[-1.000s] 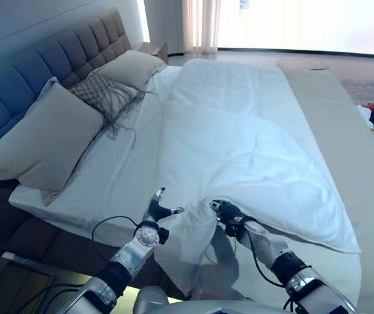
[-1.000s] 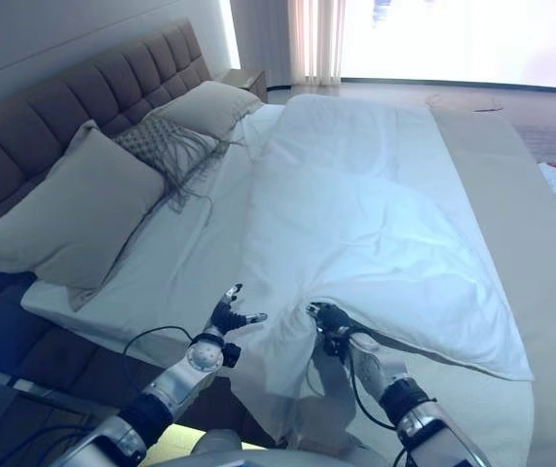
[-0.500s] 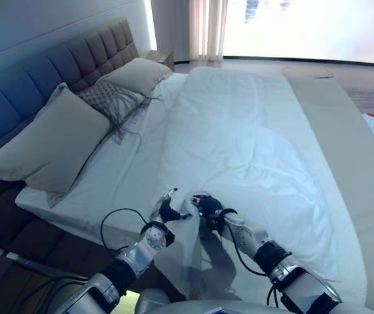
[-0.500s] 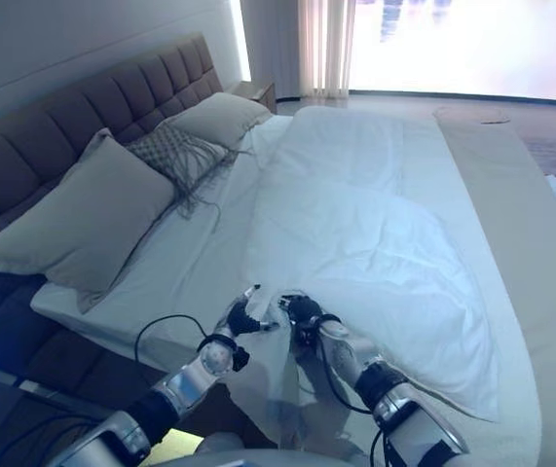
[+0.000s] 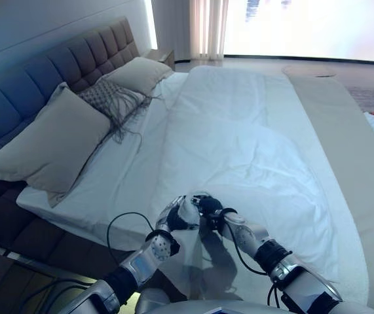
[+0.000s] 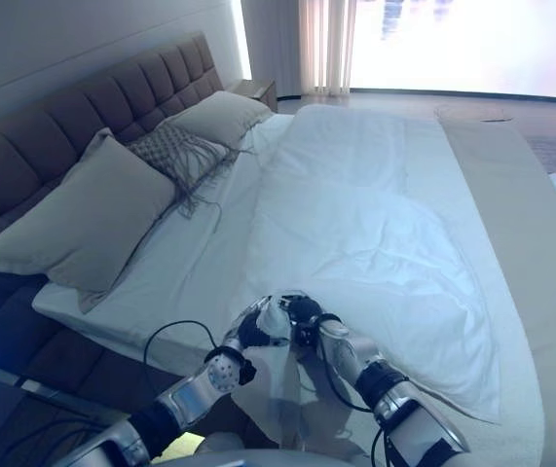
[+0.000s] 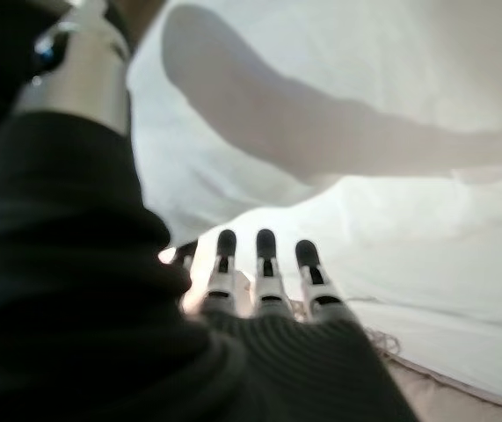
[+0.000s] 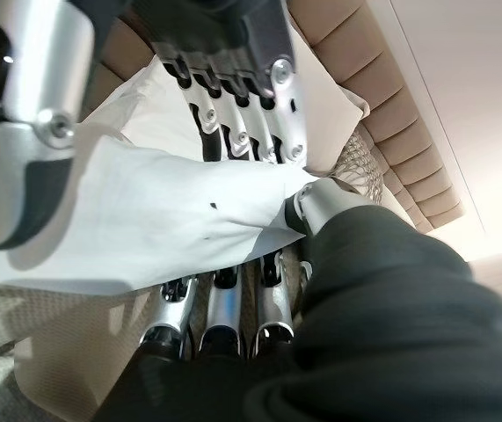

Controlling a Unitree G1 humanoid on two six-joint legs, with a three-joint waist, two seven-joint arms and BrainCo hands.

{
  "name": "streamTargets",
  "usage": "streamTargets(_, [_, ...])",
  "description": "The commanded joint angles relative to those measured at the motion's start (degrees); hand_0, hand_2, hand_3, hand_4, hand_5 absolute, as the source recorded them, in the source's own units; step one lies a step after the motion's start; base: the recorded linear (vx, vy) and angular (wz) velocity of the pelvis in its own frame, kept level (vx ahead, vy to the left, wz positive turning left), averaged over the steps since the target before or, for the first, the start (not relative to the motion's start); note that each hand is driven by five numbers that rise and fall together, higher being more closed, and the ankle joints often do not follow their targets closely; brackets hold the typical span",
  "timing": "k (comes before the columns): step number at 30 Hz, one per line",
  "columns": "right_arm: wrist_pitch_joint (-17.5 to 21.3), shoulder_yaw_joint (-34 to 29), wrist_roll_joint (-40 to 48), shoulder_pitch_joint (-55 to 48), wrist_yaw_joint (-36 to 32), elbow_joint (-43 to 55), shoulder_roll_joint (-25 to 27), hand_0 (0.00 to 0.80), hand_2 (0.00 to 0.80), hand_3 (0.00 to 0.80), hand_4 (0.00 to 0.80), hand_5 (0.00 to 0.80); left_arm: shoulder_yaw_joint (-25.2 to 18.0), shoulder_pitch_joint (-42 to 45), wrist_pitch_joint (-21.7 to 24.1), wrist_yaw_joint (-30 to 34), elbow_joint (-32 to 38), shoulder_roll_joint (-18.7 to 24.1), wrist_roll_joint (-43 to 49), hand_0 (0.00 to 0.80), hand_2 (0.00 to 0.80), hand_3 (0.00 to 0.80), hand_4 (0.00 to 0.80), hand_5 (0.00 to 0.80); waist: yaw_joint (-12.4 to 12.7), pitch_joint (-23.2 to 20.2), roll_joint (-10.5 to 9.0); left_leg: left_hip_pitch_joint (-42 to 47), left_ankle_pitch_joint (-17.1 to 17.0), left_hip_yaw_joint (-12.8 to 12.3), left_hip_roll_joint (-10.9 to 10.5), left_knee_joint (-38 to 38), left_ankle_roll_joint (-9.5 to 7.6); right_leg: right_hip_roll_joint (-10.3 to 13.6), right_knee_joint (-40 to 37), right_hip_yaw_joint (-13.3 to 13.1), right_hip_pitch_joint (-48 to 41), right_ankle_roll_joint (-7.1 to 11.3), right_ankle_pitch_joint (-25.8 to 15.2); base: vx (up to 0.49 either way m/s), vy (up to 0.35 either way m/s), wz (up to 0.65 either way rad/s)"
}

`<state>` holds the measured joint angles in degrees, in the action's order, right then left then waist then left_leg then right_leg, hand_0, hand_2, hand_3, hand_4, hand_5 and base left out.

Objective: Make the bed neatly

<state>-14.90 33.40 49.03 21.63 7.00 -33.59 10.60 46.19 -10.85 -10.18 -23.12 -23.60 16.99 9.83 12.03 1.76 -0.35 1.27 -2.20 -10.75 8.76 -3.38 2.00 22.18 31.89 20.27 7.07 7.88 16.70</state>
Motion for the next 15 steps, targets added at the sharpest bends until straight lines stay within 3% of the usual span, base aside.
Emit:
streamTargets(1, [4.26, -3.61, 3.60, 11.27, -1.91, 4.90, -4.37, 0.800, 0.800, 0.800, 0.800, 0.800, 2.32, -5.25, -1.66, -2.69, 4.18, 2.89, 9.20, 0.000, 0.000, 0.000, 0.000, 0.000, 2.78, 4.86, -3.90, 1.75, 3.63, 4.06, 2.97, -4.51, 4.19, 2.63, -26.21, 4.76, -11.04, 6.25, -24.20, 0.000, 0.000, 0.00])
streamTargets(8, [4.40, -3.42, 4.80, 11.97, -2.59, 7.36, -3.99, 0.800, 0.800, 0.800, 0.800, 0.800, 3.96, -5.74, -5.67, -4.11, 0.94, 2.70, 15.28, 0.000, 0.000, 0.000, 0.000, 0.000, 2.32, 4.50, -4.26, 2.11, 2.87, 3.88, 3.64, -3.21, 4.74, 1.99, -26.91, 4.73, -11.06, 6.61, -24.22, 0.001, -0.005, 0.00])
streamTargets(15, [3.55, -3.37, 4.90, 11.07, -0.78, 10.40, -3.58, 0.800, 0.800, 0.800, 0.800, 0.800, 2.75, -5.19, -4.71, -2.78, 4.21, 3.86, 9.60, 0.000, 0.000, 0.000, 0.000, 0.000, 2.08, 4.65, -3.86, 2.66, 2.25, 3.46, 4.05, -2.06, 4.96, 1.58, -27.65, 4.79, -11.28, 6.85, -24.43, -0.003, 0.003, -0.03])
